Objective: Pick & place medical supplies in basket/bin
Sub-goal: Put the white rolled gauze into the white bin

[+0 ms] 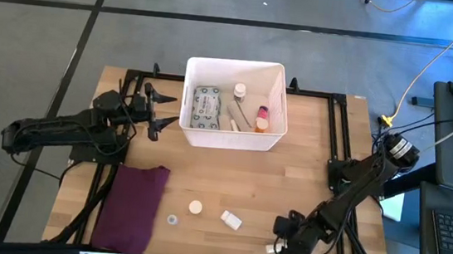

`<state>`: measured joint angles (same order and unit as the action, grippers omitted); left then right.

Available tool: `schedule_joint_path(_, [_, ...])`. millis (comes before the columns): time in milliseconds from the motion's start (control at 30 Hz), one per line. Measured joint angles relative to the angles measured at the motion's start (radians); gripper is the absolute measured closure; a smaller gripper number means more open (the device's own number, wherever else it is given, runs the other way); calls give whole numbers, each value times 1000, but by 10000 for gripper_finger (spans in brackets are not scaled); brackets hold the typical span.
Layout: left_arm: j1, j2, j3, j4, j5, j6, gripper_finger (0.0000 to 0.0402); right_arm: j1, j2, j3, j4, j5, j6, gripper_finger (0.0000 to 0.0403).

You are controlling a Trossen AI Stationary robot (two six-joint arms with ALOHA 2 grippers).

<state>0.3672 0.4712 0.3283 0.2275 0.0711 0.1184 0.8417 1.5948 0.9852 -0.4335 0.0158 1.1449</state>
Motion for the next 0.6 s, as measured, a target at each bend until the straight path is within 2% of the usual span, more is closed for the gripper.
schedule_joint_path(133, [0, 7, 0, 0, 0, 0, 111, 3, 43, 0, -15, -36, -51, 121])
schedule_joint_path(433, [0, 24, 0, 0, -1, 34, 111, 6, 184, -1, 18, -37, -140, 121])
schedule_joint_path(600, [0, 27, 0, 1, 0, 34, 111, 7, 219, 5, 14, -26, -179, 121])
